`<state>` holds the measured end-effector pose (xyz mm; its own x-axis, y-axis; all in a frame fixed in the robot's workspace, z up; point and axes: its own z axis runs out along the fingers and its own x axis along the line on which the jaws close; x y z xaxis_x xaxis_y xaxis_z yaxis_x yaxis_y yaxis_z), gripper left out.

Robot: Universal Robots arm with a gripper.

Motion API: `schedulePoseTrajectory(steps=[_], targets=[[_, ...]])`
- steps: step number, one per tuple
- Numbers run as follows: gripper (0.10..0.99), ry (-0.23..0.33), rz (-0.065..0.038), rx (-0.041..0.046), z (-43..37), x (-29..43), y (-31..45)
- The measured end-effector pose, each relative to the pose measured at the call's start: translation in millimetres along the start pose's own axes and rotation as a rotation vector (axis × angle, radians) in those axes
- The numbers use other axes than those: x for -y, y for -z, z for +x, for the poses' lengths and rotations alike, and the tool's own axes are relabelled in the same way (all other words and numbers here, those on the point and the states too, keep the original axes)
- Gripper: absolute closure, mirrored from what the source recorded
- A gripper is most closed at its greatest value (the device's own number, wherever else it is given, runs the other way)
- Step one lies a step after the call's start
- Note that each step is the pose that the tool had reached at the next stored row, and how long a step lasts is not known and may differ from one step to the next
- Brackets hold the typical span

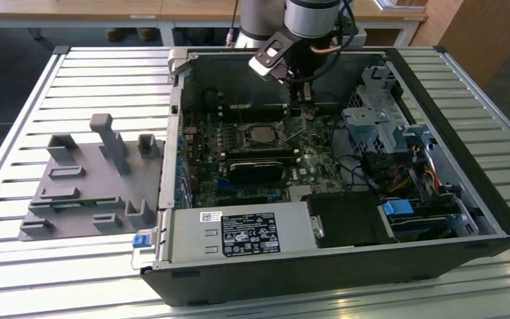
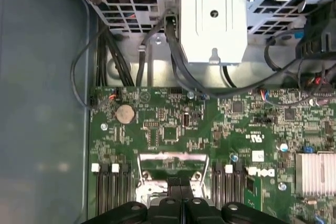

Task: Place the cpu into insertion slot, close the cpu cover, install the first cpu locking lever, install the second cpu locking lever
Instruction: 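Close the cpu cover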

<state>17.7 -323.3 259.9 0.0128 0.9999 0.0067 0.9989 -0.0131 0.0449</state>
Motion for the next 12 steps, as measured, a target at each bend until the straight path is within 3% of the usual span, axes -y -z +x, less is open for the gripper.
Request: schedulePoseTrajectory(steps=[12], targets=[[0.98,0.0,0.001,0.0001,2.9,-14.4,-3.1]])
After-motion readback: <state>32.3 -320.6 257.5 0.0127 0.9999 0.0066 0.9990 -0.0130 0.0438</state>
